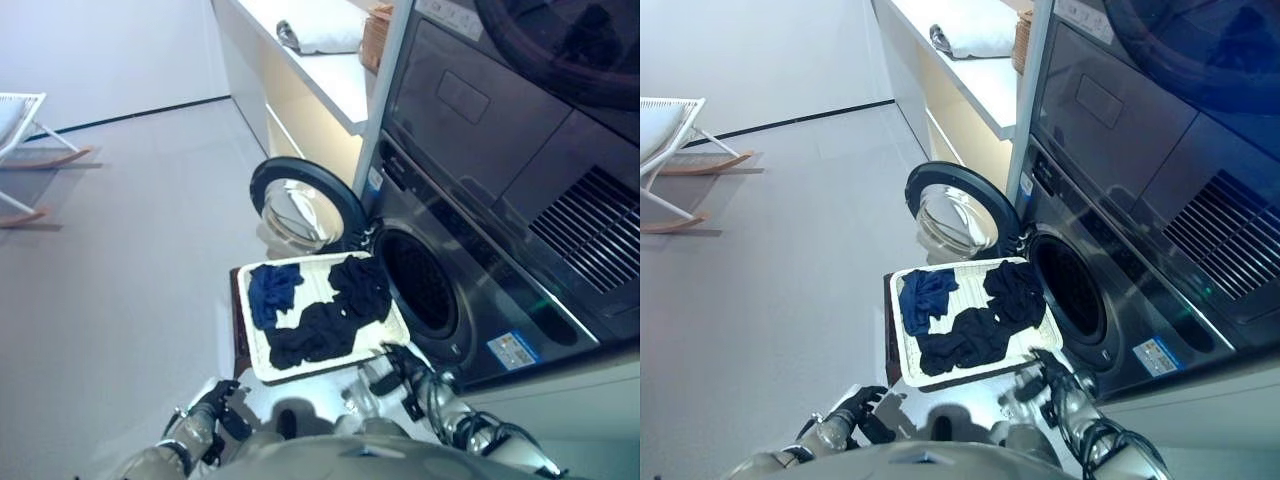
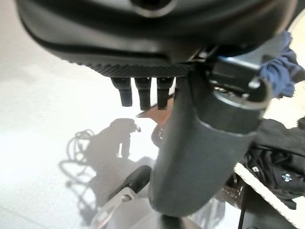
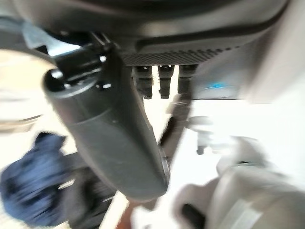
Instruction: Pick up the clothes and place them into the washing machine
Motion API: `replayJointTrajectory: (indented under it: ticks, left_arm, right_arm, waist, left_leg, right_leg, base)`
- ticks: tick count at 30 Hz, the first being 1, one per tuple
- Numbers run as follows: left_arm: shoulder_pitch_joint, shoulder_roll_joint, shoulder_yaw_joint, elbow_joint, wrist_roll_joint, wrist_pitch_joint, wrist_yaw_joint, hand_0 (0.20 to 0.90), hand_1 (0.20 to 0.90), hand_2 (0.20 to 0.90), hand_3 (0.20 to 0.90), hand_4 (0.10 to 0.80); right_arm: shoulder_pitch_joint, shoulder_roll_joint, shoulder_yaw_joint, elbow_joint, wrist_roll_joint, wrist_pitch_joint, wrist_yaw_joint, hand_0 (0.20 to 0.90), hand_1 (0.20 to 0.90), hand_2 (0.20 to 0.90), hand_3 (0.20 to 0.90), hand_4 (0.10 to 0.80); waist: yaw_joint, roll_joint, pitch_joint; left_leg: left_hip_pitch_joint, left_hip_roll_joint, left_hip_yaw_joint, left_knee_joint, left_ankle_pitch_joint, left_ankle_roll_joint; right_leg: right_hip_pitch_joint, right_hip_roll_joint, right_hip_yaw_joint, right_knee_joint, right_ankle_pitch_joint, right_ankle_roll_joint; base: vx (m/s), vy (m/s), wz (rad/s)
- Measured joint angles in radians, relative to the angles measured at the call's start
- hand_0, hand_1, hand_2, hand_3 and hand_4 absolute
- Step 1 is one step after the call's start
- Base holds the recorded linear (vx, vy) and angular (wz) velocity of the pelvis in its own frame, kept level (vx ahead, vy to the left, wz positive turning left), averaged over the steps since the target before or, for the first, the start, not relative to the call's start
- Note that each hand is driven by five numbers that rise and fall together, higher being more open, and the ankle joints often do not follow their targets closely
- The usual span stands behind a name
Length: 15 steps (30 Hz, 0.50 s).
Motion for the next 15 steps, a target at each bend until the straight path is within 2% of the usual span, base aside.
replayJointTrajectory:
  ticks: [1,2,3,4,5,6,7,9,11,15]
  left_arm:
    - [0.013,0.003,0.004,0.002,-0.009,0.0,0.007,0.9,0.9,0.9,0.9,0.8]
    - [0.008,0.009,0.008,0.001,-0.016,0.002,0.01,0.9,0.9,0.9,0.9,0.8]
    - [0.022,0.016,0.04,0.003,-0.017,0.008,0.009,0.9,0.9,0.9,0.9,0.8]
    - [0.036,0.026,0.052,0.015,-0.017,0.008,0.011,0.9,0.9,0.9,0.9,0.8]
    - [0.041,0.039,0.057,0.022,-0.018,0.004,0.017,0.9,0.9,0.9,0.9,0.8]
    - [0.058,0.059,0.067,0.013,-0.019,0.002,0.029,0.9,0.9,0.9,0.9,0.8]
    - [0.08,0.046,0.072,0.004,-0.023,0.004,0.04,0.9,0.9,0.9,0.9,0.8]
    - [0.116,0.026,0.077,-0.011,-0.027,0.0,0.044,0.9,0.9,0.9,0.9,0.8]
    - [0.153,0.001,0.077,-0.01,-0.027,0.005,0.043,0.9,0.9,0.9,0.9,0.8]
    - [0.178,-0.015,0.076,-0.011,-0.022,0.005,0.021,0.9,0.9,0.9,0.9,0.8]
  right_arm:
    - [-0.017,0.006,0.017,-0.031,-0.003,0.001,0.008,0.9,0.9,0.9,0.9,0.8]
    - [-0.028,0.005,0.053,-0.08,-0.013,0.001,0.015,0.9,0.9,0.9,0.9,0.8]
    - [-0.044,0.018,0.073,-0.086,-0.023,-0.017,0.025,0.9,0.9,0.9,0.9,0.8]
    - [-0.047,0.036,0.073,-0.089,-0.03,-0.029,0.033,0.9,0.9,0.9,0.9,0.8]
    - [-0.047,0.05,0.079,-0.089,-0.04,-0.018,0.038,0.9,0.9,0.9,0.9,0.8]
    - [-0.049,0.061,0.097,-0.091,-0.043,-0.011,0.045,0.9,0.9,0.9,0.9,0.8]
    - [-0.048,0.048,0.106,-0.091,-0.056,-0.013,0.053,0.9,0.9,0.9,0.9,0.8]
    - [-0.051,0.025,0.102,-0.08,-0.083,-0.012,0.048,0.9,0.9,0.9,0.9,0.8]
    - [-0.058,0.01,0.102,-0.075,-0.092,-0.01,0.042,0.9,0.9,0.9,0.9,0.8]
    - [-0.082,-0.006,0.109,-0.028,-0.147,0.004,0.0,0.9,0.9,0.9,0.9,0.8]
  waist:
    - [0.012,-0.005,-0.002]
    - [0.028,-0.01,0.001]
    - [0.025,-0.02,0.001]
    - [0.017,-0.025,0.001]
    - [0.029,-0.047,-0.002]
    - [0.052,-0.088,-0.007]
    - [0.057,-0.075,-0.013]
    - [0.071,-0.057,-0.021]
    - [0.079,-0.051,-0.023]
    - [0.083,-0.052,-0.025]
  left_leg:
    - [-0.007,0.0,0.004,-0.002,-0.003,-0.011]
    - [-0.012,0.001,0.011,-0.011,0.001,-0.016]
    - [-0.017,0.001,-0.018,-0.01,0.009,-0.017]
    - [-0.019,0.006,-0.054,-0.011,0.016,-0.034]
    - [-0.013,0.002,-0.064,-0.016,0.019,-0.05]
    - [-0.005,-0.019,-0.065,-0.017,0.015,-0.062]
    - [-0.008,-0.015,-0.092,-0.014,0.014,-0.075]
    - [-0.007,0.002,-0.117,-0.019,0.011,-0.096]
    - [-0.01,0.019,-0.117,-0.02,0.007,-0.11]
    - [-0.019,0.027,-0.138,-0.023,0.006,-0.119]
  right_leg:
    - [0.014,-0.045,-0.033,-0.124,0.002,-0.001]
    - [0.022,-0.095,-0.096,-0.229,0.003,-0.003]
    - [0.054,-0.08,-0.034,-0.317,0.022,0.035]
    - [0.081,-0.059,0.006,-0.337,0.026,0.04]
    - [0.116,-0.051,-0.016,-0.368,0.034,0.031]
    - [0.15,-0.046,-0.033,-0.412,0.07,0.02]
    - [0.193,-0.035,-0.031,-0.452,0.111,0.02]
    - [0.239,-0.014,-0.075,-0.521,0.127,0.003]
    - [0.249,0.008,-0.084,-0.538,0.129,-0.009]
    - [0.255,0.016,-0.112,-0.539,0.12,-0.019]
  base:
    - [0.107,-0.16,-0.14]
    - [0.109,-0.167,-0.06]
    - [0.067,-0.113,0.36]
    - [0.113,-0.129,0.66]
    - [0.12,-0.111,0.69]
    - [0.209,-0.181,0.63]
    - [0.168,-0.15,0.67]
    - [0.091,-0.086,0.61]
    - [0.062,-0.051,0.16]
    - [0.008,-0.016,0.16]
